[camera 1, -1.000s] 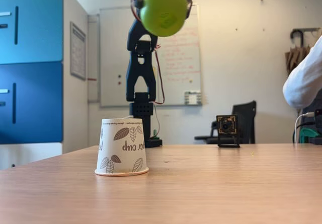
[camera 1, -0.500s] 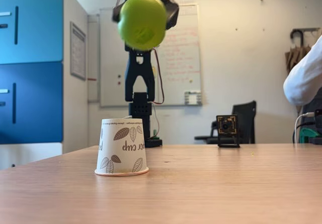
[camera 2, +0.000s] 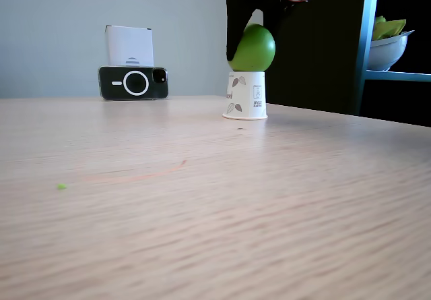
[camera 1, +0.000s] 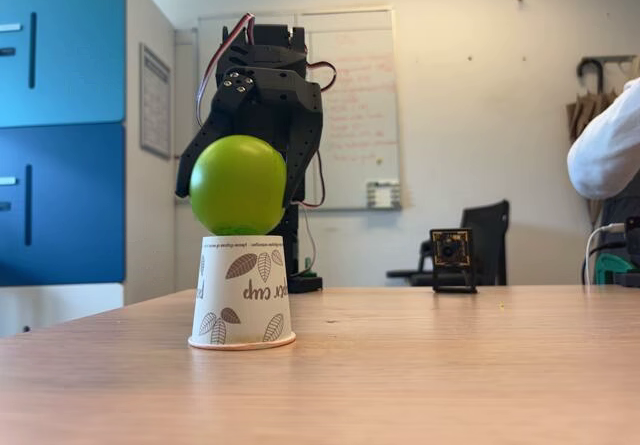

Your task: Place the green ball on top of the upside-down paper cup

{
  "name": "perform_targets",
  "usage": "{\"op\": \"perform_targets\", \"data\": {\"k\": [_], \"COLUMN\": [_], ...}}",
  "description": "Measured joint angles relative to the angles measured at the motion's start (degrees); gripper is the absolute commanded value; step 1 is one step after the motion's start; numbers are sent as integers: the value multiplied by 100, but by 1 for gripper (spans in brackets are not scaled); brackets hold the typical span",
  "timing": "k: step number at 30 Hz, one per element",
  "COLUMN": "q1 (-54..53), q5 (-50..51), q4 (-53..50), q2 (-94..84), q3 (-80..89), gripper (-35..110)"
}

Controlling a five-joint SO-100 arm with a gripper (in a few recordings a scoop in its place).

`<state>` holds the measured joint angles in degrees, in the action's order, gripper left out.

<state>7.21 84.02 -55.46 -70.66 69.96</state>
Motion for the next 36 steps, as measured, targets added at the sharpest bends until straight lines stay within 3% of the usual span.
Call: {"op": "perform_targets", "data": {"k": [19, 36], "q1": [26, 9], "q5": [0, -18], "q4": [0, 0], "q2": [18, 18], "q3": [35, 35], "gripper": [36, 53]}}
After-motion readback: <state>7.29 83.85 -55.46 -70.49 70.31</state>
